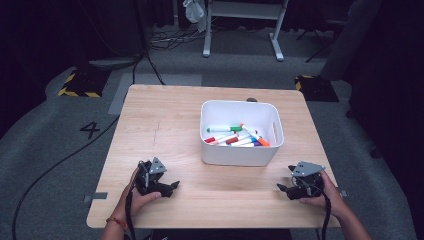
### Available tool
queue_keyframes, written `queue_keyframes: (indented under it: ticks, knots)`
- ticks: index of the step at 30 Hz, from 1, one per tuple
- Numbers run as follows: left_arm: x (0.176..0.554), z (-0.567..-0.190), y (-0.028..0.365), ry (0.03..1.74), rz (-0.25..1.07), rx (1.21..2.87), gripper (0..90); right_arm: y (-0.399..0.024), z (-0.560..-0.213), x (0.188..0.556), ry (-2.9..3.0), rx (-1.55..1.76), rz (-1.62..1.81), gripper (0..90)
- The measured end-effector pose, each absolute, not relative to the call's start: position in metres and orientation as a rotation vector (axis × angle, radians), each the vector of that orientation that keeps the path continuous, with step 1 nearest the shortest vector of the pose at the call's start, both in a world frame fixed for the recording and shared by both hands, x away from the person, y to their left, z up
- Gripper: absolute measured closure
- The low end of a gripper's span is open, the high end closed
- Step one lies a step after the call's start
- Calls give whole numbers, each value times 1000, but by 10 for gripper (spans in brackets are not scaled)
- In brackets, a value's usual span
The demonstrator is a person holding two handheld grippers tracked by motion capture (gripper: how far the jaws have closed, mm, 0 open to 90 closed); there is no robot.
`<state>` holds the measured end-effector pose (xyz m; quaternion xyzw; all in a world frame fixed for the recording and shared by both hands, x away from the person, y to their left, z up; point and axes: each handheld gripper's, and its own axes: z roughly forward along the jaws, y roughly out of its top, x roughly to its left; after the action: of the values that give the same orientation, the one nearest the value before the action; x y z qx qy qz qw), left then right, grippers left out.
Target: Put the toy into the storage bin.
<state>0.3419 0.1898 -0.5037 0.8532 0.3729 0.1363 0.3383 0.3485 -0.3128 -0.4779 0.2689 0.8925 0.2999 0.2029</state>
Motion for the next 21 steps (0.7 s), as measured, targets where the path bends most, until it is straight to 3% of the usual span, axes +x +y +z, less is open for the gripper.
queue_keyframes:
  ticks: [21]
  knots:
    - [342, -504, 190, 972, 353, 2224, 126, -343, -497, 337, 2428, 942, 960, 174]
